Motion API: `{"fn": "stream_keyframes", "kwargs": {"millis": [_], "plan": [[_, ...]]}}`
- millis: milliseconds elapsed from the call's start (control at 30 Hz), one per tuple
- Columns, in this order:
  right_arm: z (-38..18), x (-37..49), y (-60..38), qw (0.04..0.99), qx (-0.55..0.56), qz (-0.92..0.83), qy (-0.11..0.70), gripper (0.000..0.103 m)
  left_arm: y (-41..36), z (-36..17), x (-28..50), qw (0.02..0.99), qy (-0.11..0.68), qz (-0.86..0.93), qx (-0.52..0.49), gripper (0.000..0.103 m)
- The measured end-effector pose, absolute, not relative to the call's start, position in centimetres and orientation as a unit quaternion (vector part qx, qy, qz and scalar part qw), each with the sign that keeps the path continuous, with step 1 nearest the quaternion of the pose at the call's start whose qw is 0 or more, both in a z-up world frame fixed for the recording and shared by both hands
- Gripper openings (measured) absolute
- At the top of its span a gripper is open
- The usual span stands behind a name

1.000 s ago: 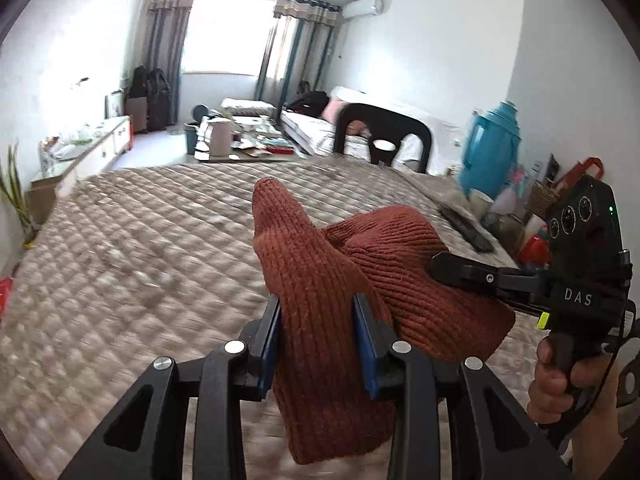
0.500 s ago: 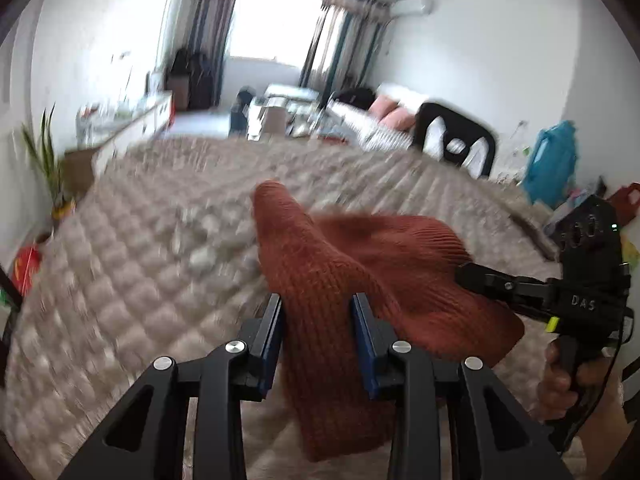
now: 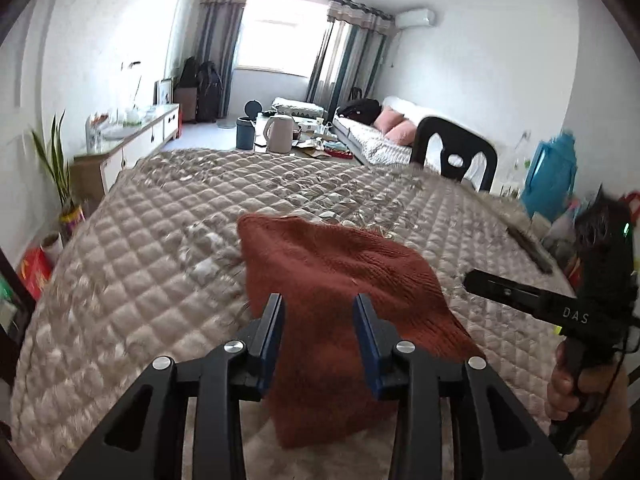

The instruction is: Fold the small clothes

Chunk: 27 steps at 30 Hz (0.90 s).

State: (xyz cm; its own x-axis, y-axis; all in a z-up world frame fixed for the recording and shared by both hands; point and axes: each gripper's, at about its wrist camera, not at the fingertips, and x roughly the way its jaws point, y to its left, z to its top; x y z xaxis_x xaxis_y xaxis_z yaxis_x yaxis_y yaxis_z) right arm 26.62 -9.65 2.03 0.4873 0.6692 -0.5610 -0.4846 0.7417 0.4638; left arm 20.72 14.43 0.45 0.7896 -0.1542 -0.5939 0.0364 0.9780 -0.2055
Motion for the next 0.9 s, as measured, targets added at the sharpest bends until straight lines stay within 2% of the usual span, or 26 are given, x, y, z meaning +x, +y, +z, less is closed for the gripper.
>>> {"fn": "stream_keyframes", "kwargs": {"millis": [133, 233, 667, 900], "plan": [[0.7, 28.2, -7.3, 0.848, 0.098, 0.336, 0.399, 0.012, 13.5, -1.5, 23.0, 0.928, 0.361, -0.043, -0.083, 0.039], [-1.4, 29.9, -6.8, 0.846, 0.077, 0.307, 0.428, 0.007, 12.2, -2.1, 23.2, 0.933, 0.356, -0.028, -0.05, 0.039], [1.7, 25.7, -7.9, 0.852, 0.069, 0.341, 0.392, 0.01, 11.5, 0.1, 20.2, 0.938, 0.344, -0.008, -0.041, 0.039], [1.1, 22.9, -7.9, 0.849, 0.041, 0.353, 0.391, 0.01, 11.1, -0.7, 17.3, 0.934, 0.352, -0.007, -0.053, 0.039]]}}
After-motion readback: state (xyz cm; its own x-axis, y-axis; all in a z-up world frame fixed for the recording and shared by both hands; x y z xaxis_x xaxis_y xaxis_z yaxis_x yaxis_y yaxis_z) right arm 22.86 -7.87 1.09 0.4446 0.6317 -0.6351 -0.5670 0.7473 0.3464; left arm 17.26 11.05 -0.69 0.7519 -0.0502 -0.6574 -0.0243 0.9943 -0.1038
